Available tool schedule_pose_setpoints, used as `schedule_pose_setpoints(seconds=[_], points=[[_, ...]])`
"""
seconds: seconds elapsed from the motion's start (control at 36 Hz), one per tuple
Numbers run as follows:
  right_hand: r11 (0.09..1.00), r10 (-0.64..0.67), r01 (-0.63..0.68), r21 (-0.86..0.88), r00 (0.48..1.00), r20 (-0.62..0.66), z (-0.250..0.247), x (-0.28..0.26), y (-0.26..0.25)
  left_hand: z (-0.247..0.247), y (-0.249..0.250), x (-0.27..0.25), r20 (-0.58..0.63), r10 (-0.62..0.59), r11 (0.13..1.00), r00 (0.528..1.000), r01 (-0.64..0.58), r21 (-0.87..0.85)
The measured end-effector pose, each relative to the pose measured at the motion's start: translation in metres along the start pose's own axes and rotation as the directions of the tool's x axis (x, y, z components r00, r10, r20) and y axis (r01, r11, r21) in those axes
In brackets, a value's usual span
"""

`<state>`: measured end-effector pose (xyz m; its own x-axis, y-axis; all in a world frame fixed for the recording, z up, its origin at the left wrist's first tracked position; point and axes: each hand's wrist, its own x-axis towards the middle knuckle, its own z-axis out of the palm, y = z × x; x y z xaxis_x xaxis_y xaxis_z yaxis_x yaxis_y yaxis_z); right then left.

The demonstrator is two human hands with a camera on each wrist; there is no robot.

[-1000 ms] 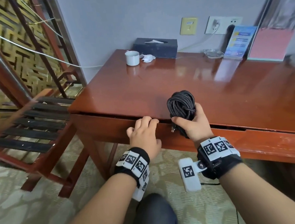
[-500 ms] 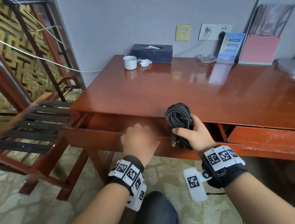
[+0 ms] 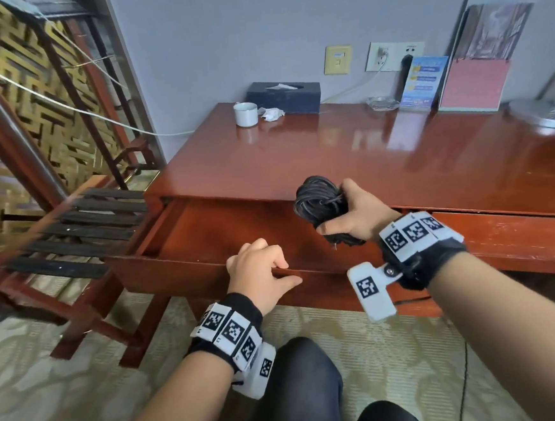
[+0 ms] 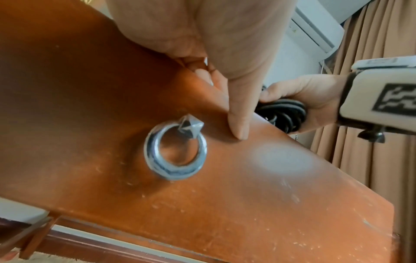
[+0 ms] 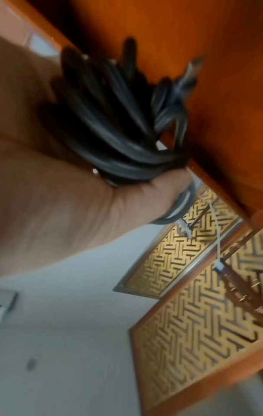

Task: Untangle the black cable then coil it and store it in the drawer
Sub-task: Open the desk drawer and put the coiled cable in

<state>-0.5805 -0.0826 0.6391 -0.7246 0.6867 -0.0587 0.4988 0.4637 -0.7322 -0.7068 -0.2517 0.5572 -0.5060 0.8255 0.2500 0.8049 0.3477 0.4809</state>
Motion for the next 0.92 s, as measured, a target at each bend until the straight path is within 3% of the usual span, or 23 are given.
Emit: schedule_pose_setpoints(seconds=[0.08, 0.19, 0.33, 0.58, 0.72, 0.92], points=[[0.959, 0.017, 0.014, -0.284, 0.994, 0.106, 0.001, 0.003, -0.008, -0.003, 0.002, -0.003, 0.018, -0.018, 1.0, 1.0, 0.019, -0.013], [0.814, 0.099, 0.056, -0.578, 0.967, 0.233, 0.013, 0.008, -0.017, -0.004, 0.002, -0.004, 0.023, -0.025, 1.0, 0.999, 0.025, -0.01], [0.684, 0.154, 0.11, -0.721, 0.944, 0.291, 0.029, 0.016, -0.01, -0.002, 0.002, -0.003, 0.041, -0.023, 1.0, 0.999, 0.024, -0.018], [0.691, 0.201, 0.076, -0.719, 0.935, 0.292, 0.037, 0.021, 0.008, -0.002, 0.001, 0.002, 0.049, -0.023, 1.0, 0.999, 0.023, -0.011], [0.762, 0.163, 0.037, -0.647, 0.955, 0.246, 0.032, 0.025, 0.013, 0.0, 0.001, 0.01, 0.058, -0.021, 1.0, 0.998, 0.021, -0.006], [0.89, 0.051, -0.039, -0.454, 0.999, 0.013, -0.007, 0.03, 0.01, 0.003, -0.001, 0.026, 0.056, -0.018, 1.0, 0.998, 0.018, -0.01]])
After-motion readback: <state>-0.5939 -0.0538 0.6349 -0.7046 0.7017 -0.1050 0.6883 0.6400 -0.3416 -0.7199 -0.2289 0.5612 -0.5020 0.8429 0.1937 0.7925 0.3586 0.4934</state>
